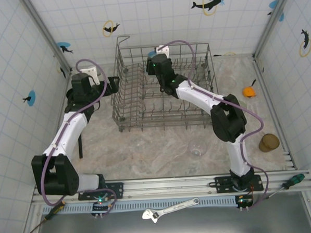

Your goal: Load the cups into the dish rack

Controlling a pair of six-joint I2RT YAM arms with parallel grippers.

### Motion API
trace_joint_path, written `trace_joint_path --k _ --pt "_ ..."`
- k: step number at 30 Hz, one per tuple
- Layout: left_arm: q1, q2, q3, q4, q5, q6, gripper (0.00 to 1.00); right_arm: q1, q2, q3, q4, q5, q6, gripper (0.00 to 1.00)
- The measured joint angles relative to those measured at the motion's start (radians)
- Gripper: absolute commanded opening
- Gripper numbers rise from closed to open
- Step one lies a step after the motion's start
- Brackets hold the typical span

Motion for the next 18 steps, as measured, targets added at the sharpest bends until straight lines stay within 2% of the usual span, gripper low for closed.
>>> trace_joint_path --k 18 --pt "0.0 -0.002 0.0 0.002 0.013 -0.005 0.97 -0.034 0.063 0.046 -0.018 0.014 -0.05 0.48"
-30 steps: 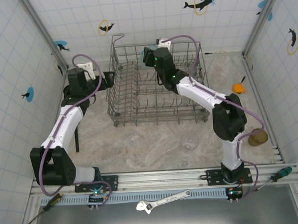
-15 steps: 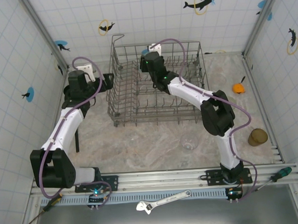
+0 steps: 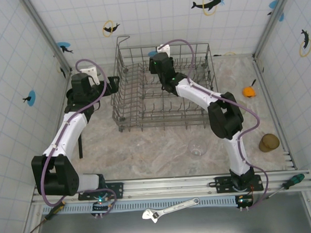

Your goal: Load the cups into the dish rack

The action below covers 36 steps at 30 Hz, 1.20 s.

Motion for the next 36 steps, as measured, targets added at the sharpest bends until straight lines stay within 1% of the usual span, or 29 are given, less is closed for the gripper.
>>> trace_joint_path --k 32,36 --pt "0.0 0.008 0.0 0.0 0.004 -0.018 0.97 -0.013 0.148 0.042 -0.005 -0.048 0.007 0.48" --pt "0.0 0.009 0.0 0.0 0.004 -0.018 0.98 -0.013 0.174 0.072 -0.004 -0.058 0.003 0.48"
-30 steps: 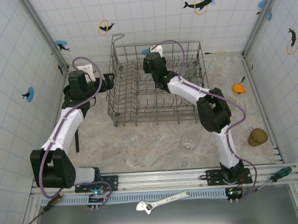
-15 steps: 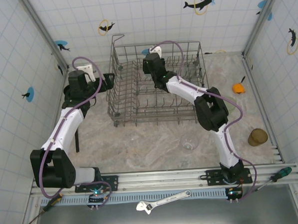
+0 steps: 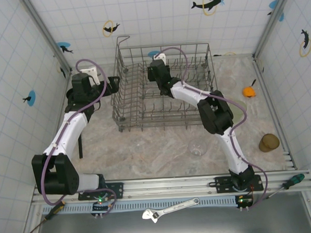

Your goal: Load the cups into the dish rack

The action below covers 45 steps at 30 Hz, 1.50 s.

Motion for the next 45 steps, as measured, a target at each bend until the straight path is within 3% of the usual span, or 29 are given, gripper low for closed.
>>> trace_joint_path --k 19,28,39,45 --pt "0.0 0.002 0.0 0.0 0.003 -0.005 0.97 -0.013 0.043 0.063 -0.016 -0.024 0.011 0.5" --pt "0.0 0.002 0.0 0.0 0.004 -0.008 0.97 -0.008 0.042 0.066 -0.033 -0.021 0.016 0.71" --pt "0.0 0.002 0.0 0.0 0.011 -0.008 0.97 0.015 0.033 0.042 -0.085 -0.031 0.024 0.76" --pt "0.0 0.002 0.0 0.0 0.011 -0.008 0.97 0.019 0.024 0.036 -0.105 -0.037 0.033 0.84"
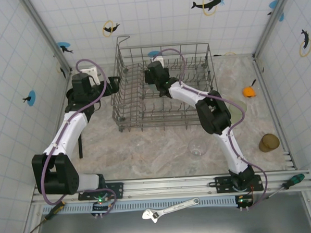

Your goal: Load the cups into the dish rack

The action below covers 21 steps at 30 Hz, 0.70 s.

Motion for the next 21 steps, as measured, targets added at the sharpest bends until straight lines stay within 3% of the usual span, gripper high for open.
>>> trace_joint_path --k 9,21 --pt "0.0 0.0 0.0 0.0 0.0 0.0 0.97 0.005 -0.035 -0.005 -0.043 -0.001 0.006 1.0" --pt "0.0 0.0 0.0 0.0 -0.001 -0.018 0.98 -0.005 -0.172 -0.005 -0.1 0.01 0.006 1.0"
